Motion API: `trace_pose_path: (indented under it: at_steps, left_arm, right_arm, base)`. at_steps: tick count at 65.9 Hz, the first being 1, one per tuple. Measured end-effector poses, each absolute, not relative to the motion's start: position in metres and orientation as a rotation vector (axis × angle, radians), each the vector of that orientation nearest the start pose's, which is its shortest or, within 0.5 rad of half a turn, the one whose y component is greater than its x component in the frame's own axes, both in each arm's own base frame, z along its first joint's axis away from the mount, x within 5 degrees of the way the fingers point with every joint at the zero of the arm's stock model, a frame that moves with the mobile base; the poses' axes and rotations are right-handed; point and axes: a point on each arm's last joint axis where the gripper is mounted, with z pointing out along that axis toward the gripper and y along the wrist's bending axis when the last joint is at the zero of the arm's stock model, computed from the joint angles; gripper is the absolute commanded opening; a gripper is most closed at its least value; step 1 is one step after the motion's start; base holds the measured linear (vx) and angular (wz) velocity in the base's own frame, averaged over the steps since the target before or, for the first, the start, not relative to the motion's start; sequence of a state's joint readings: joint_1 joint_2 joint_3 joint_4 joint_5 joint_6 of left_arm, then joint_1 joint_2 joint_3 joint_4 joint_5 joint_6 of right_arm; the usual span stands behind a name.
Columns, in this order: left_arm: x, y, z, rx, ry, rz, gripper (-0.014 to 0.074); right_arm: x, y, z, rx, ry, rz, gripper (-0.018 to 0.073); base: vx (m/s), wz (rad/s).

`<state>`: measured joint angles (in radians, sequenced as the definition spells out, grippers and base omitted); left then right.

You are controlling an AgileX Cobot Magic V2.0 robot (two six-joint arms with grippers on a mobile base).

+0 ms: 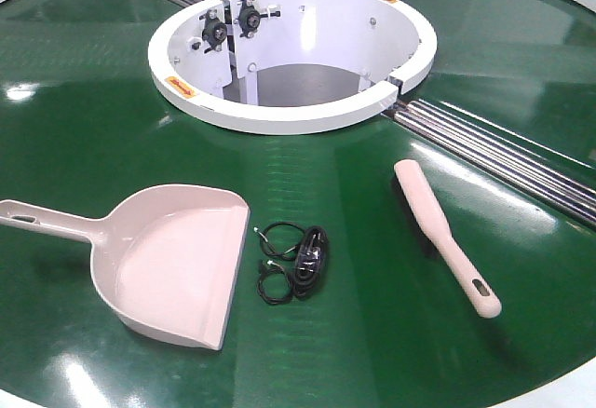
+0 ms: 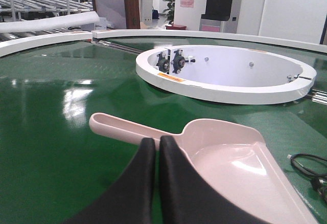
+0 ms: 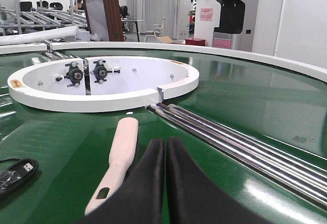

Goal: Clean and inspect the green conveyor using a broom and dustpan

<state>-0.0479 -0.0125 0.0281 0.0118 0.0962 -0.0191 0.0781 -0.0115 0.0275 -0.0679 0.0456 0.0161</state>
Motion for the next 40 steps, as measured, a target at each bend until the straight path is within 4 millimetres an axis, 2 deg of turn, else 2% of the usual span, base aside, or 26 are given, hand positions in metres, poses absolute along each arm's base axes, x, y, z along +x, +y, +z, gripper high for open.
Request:
trace_pose_path:
  at_steps: [8,15,20,28,34,40]
  left_arm:
    - [0.057,-0.003,0.198,0.028,1.564,-0.046,-0.0006]
    - [0.055,-0.003,0.212,0.022,1.470,-0.054,-0.0006]
    - [0.050,-0.002,0.237,0.021,1.382,-0.056,-0.0006]
    - [0.039,-0.002,0.289,0.019,1.285,-0.057,-0.0006]
    - [0.036,-0.002,0.319,0.021,1.330,-0.053,-0.0006]
    - [0.042,-0.002,0.337,0.023,1.452,-0.049,-0.0006]
  right_arm:
    - [0.057,0.004,0.200,-0.098,1.542,0.018,-0.0009]
    - [0.057,0.004,0.200,-0.098,1.542,0.018,-0.0009]
    - [0.057,0.004,0.200,-0.098,1.542,0.018,-0.0009]
    - [0.057,0.004,0.200,-0.098,1.542,0.018,-0.0009]
    - [0.057,0.004,0.200,-0.098,1.542,0.018,-0.0009]
    - [0.057,0.004,0.200,-0.098,1.542,0.018,-0.0009]
  base:
    - [0.00,0.00]
    - [0.00,0.00]
    - [0.00,0.00]
    - [0.00,0.00]
    - [0.00,0.00]
    - [0.00,0.00]
